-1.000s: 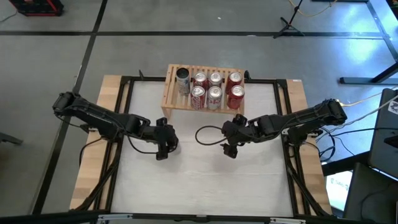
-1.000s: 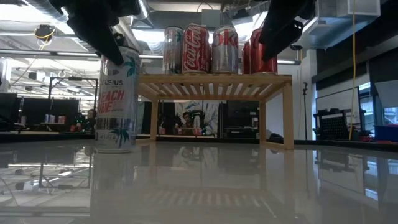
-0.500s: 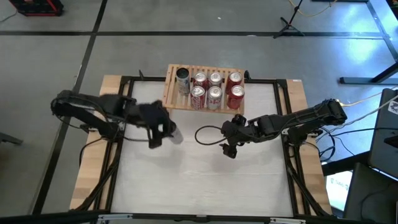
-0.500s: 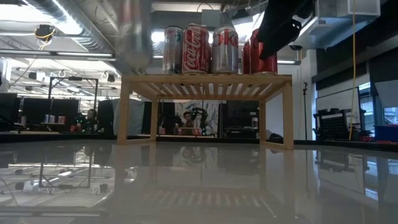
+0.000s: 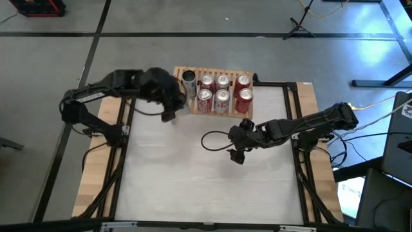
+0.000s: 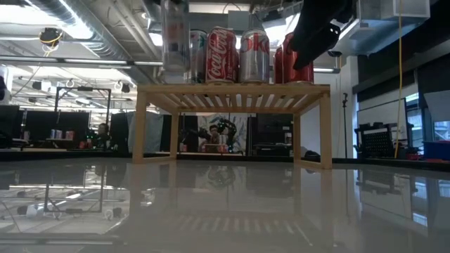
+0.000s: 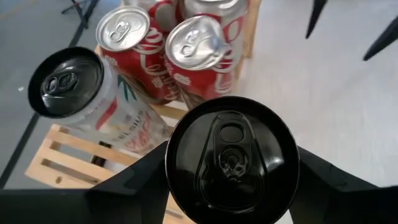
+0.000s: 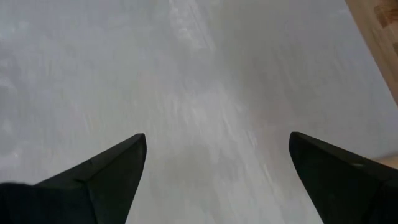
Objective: Place canned beverage on shelf
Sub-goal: Put the white soda can on the shelf aligned with the other white soda can
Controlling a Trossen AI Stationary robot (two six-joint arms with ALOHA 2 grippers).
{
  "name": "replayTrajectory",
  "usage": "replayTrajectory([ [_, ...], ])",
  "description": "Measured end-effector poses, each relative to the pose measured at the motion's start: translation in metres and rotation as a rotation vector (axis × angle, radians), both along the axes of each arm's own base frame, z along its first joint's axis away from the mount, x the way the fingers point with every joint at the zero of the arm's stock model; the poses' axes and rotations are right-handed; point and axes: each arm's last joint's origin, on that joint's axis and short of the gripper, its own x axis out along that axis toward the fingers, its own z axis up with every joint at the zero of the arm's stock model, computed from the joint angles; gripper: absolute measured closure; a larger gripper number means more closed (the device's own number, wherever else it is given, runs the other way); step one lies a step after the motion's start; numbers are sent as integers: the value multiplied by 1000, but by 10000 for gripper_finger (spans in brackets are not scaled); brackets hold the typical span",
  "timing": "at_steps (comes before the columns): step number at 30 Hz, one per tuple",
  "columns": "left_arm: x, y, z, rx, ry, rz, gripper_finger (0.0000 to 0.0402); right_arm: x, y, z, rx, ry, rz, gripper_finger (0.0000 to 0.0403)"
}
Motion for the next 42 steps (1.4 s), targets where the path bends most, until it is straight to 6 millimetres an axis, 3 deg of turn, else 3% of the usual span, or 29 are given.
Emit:
replayTrajectory([
  [11,23,37,-18,-95,35,11,172,3,1,-3,0,4,-1,20],
  [36,23,53,-19,-71,9,32,171,3,1,-3,9,3,-2,20],
  [42,24,54,-19,-68,6,31,152,3,1,-3,9,3,-2,20],
])
